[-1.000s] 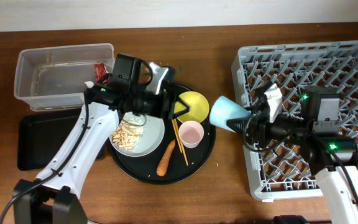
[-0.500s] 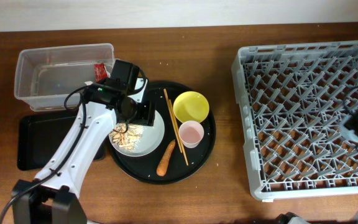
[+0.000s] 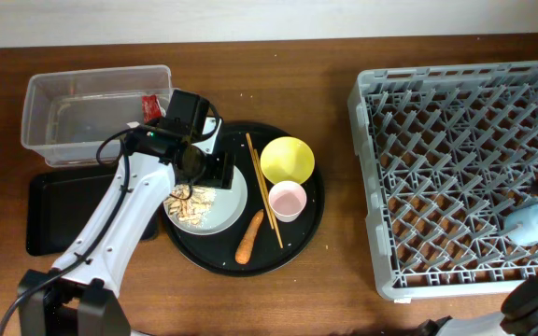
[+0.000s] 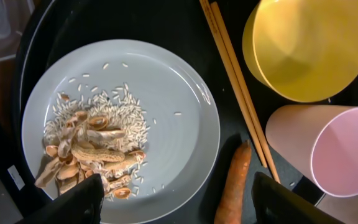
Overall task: Sort waste into correct bins and load items into the dishwasher rack
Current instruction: 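Take the blue cup with the right gripper and place it in the rack, then grasp the pink cup with the left gripper and hand it to the right gripper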
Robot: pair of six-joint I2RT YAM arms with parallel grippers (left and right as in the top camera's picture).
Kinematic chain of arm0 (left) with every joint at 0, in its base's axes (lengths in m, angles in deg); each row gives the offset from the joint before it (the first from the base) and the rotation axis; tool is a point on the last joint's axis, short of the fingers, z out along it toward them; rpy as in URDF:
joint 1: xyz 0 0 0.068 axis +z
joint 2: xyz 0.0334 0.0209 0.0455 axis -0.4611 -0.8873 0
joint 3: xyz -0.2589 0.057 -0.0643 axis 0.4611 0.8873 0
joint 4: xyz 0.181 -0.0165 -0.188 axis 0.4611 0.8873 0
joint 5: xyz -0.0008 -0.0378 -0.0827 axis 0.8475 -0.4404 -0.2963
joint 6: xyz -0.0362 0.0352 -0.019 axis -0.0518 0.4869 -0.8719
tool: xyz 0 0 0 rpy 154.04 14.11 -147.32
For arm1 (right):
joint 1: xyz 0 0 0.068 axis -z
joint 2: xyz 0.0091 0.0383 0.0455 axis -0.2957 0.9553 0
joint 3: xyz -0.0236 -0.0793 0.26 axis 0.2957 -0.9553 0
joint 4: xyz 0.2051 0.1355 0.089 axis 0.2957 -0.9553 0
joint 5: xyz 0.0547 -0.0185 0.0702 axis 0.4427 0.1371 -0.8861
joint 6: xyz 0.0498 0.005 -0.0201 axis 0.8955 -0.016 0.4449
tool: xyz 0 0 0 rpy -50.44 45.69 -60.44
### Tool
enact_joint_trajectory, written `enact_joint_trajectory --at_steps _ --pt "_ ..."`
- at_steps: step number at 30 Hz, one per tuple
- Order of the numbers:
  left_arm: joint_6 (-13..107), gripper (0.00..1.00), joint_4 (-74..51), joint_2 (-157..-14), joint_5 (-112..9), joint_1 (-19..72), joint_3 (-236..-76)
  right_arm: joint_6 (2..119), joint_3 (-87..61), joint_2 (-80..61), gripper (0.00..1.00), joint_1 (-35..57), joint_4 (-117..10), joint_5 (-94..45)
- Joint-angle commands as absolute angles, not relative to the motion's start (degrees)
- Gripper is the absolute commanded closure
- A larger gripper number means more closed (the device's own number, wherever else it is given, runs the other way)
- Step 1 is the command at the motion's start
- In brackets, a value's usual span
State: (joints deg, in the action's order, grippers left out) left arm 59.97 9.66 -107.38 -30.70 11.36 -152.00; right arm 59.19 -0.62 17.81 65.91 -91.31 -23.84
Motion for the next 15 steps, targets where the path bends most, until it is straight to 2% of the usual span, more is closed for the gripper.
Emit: enact_joint_trajectory --at_steps 1,3,10,12,15 --pt "60.3 0.24 9.1 -107.4 -34.3 11.5 -152.2 56.1 9.0 16.5 0.09 63.3 -97.5 -31.3" --pt "61.2 0.23 6.8 -107.4 -38.3 10.7 -152.2 53.2 10.0 13.8 0.09 57.3 -99.3 -32.7" --pt "61.4 0.22 2.5 -110.7 -38.2 1.8 -152.2 43.7 9.7 13.0 0.08 30.0 -102.1 -32.1" --pt "61.3 0.23 2.5 -114.6 -38.3 0.1 -152.2 43.8 9.7 13.0 0.08 26.5 -102.1 -30.7" --pt "61.3 0.38 2.5 -119.2 -38.3 -2.1 -152.2 43.8 9.7 13.0 0.08 25.0 -102.1 -30.4"
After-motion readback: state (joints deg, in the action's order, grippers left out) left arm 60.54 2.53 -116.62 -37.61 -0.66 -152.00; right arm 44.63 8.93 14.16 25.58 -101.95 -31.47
